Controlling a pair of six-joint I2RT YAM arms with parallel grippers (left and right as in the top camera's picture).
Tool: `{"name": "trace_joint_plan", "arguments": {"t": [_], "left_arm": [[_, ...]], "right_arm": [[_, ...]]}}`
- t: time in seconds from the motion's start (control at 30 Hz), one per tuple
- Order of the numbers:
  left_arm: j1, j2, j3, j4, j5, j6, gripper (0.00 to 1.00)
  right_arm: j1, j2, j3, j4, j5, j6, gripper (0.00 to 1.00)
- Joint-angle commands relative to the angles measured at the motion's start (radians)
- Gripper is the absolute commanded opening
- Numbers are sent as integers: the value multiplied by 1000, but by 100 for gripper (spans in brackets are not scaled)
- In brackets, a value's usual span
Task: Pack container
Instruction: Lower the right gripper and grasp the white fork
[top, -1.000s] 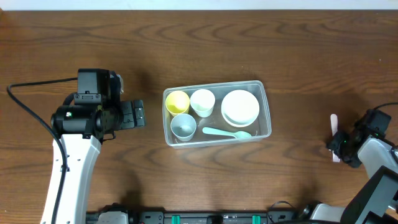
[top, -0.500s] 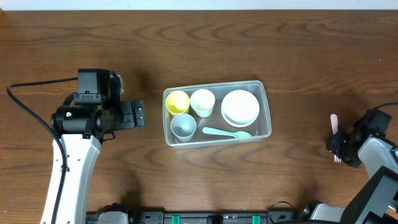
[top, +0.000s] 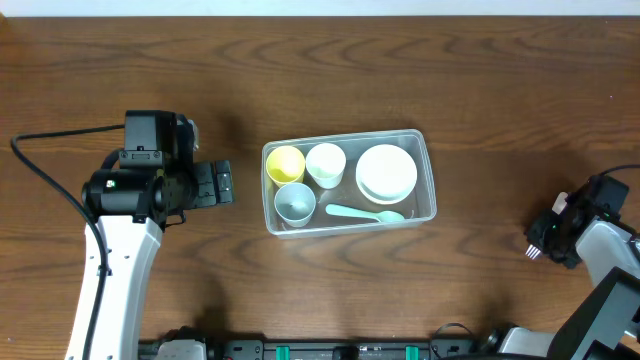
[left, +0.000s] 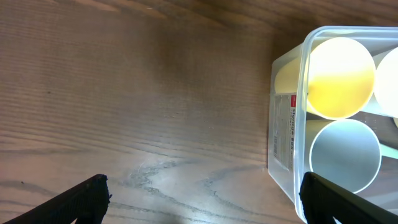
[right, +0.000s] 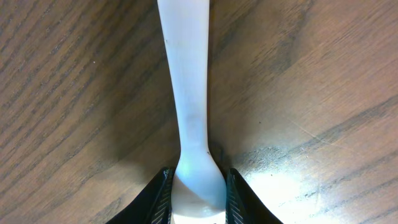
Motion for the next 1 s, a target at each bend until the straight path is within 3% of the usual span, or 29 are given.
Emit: {"name": "trace_joint_plan", "arguments": {"t": [0.0,0.27,0.73,0.97], "left_arm": [[2,-3,1,-1,11,-9,98],[2,-3,1,-1,11,-9,98],[2,-3,1,-1,11,-9,98],[2,-3,1,-1,11,-9,98]], "right_arm": [[13,49,-44,-22,-78,7,22],[13,49,-44,-22,-78,7,20],[13,49,-44,-19,-78,7,1],[13,49,-44,-19,-78,7,1]]}}
